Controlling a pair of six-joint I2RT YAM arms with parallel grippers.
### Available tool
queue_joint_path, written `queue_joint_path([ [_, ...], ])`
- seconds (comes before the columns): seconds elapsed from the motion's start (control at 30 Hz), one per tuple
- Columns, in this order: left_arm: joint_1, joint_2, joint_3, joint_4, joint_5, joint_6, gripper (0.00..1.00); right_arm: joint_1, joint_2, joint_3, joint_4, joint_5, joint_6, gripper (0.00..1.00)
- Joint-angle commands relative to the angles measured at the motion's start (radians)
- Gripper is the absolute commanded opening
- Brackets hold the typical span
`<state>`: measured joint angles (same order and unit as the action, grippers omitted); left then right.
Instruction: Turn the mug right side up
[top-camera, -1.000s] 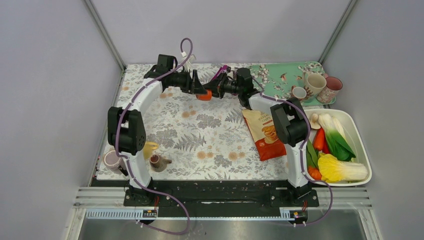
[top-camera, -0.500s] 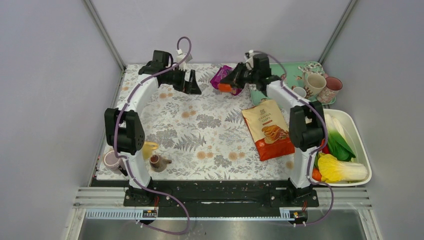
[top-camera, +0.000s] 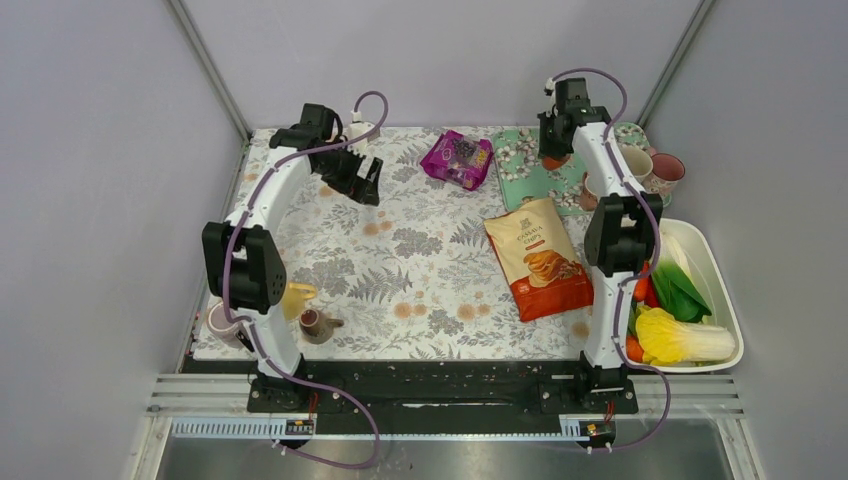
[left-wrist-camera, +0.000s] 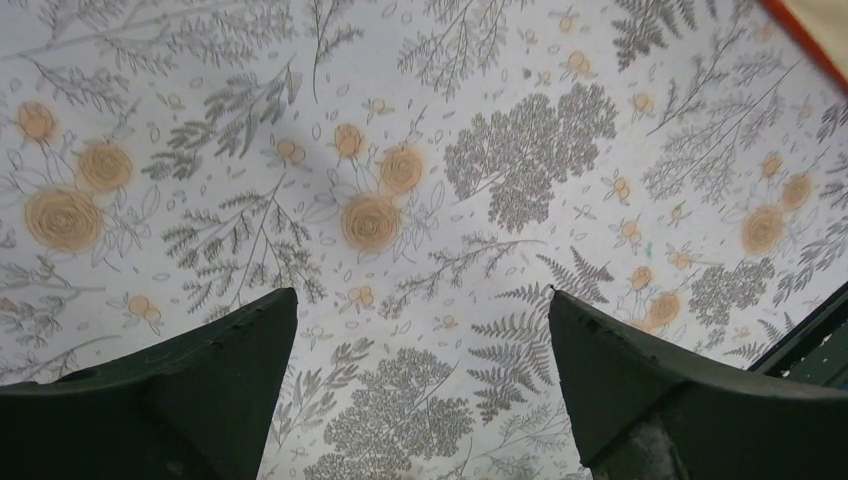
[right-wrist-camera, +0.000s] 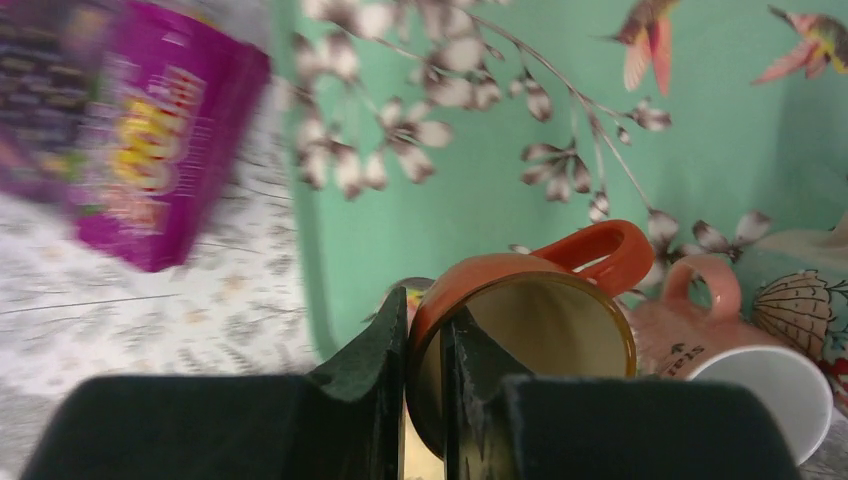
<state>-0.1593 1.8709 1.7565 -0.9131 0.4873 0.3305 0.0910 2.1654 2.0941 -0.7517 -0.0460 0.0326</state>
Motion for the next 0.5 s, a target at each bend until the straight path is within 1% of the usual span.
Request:
queue_joint_path([
  [0.0,0.0,-0.084,-0.063,-0.03,-0.077,0.071,0.99,-0.028,0.122,0.133,-0.165,0.128,-0.102,0.0],
  [0.1,0.0,-0.102,-0.098,-0.03,-0.09,0.08,0.99,-0.058,0.161,0.159,-0.19,0.132,-0.08,0.0],
  [0.23,0.001,-0.113,-0.128,-0.029,-0.088,0.084,0.99,-0.066,0.176,0.122,-0.193,0.084,-0.083,0.0],
  [0.37,0.0,-0.108,-0.13,-0.03,-0.097,0.086,0.99,-0.074,0.202,0.097,-0.194,0.133,-0.086,0.0],
  [0.47,0.0,-0.109,-0.122,-0.03,-0.097,0.092,0.99,-0.084,0.212,0.084,-0.2,0.129,-0.071,0.0],
])
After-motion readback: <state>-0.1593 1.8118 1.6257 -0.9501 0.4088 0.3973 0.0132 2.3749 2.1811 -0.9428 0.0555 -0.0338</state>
